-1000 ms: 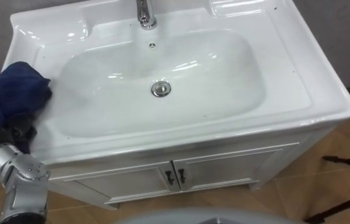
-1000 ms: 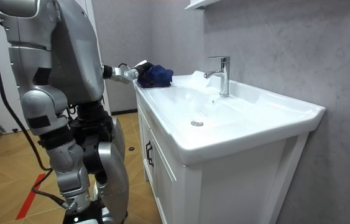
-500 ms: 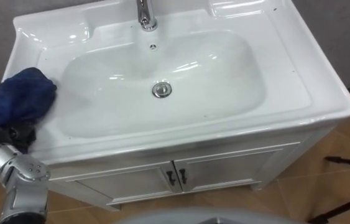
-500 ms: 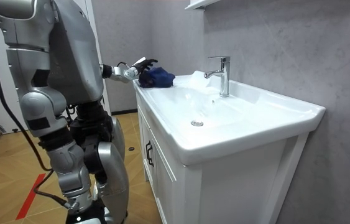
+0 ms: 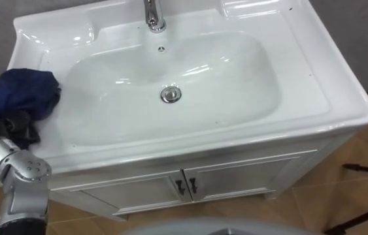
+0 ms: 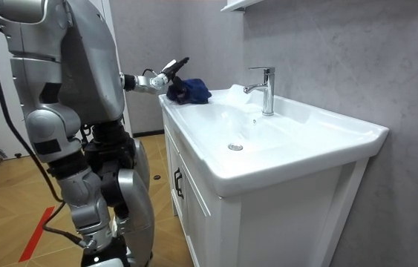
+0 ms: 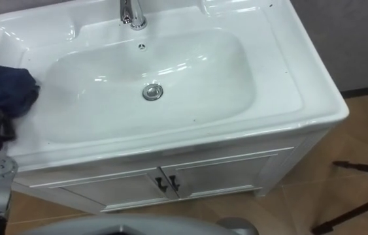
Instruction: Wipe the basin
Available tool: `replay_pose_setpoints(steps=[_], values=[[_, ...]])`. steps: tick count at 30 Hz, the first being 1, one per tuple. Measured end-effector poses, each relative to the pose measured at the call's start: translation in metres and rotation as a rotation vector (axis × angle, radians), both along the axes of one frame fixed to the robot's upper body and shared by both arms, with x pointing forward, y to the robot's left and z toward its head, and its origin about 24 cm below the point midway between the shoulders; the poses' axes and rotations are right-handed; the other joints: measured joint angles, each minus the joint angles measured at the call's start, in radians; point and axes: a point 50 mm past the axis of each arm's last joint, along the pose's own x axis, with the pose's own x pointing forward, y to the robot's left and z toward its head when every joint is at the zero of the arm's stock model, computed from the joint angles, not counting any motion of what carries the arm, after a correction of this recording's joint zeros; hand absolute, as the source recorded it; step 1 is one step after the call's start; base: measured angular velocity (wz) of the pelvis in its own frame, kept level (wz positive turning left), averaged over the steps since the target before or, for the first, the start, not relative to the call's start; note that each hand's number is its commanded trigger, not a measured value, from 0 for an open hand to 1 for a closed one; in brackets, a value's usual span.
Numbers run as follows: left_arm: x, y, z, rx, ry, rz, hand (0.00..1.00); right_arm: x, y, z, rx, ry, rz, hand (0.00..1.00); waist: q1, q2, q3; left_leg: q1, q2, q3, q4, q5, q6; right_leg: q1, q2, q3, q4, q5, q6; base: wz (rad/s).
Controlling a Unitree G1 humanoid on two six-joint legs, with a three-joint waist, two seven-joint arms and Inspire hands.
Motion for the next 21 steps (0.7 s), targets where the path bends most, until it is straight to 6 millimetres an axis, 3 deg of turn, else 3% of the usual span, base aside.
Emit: replay_pose_setpoints(steps=[3, 14, 21], values=[[0.003, -0.001, 0.006, 0.005, -0.031, -0.010, 0.00, 0.001, 0.001, 0.000, 0.003, -0.002, 0.000, 0.00, 0.000, 0.005, -0.0022, -0.001, 0.000, 0.000, 0.002, 0.000, 0.000, 0.000, 0.000, 0.000, 0.000, 0.000, 0.000, 0.00], [0.006, 0.004, 0.038, -0.202, -0.311, 0.032, 0.00, -0.007, 0.002, -0.001, -0.003, 0.043, -0.009, 0.00, 0.002, -0.003, 0.0026, 0.000, -0.002, 0.002, 0.006, 0.000, 0.000, 0.001, 0.000, 0.009, 0.002, -0.001, 0.002, -0.01], [0.005, 0.007, 0.043, -0.240, -0.361, 0.049, 0.00, -0.007, 0.003, -0.002, -0.010, 0.045, -0.003, 0.00, 0.007, 0.001, 0.0017, 0.001, -0.002, 0.003, 0.007, 0.000, 0.000, 0.002, 0.001, 0.015, 0.001, -0.002, 0.002, 0.00]])
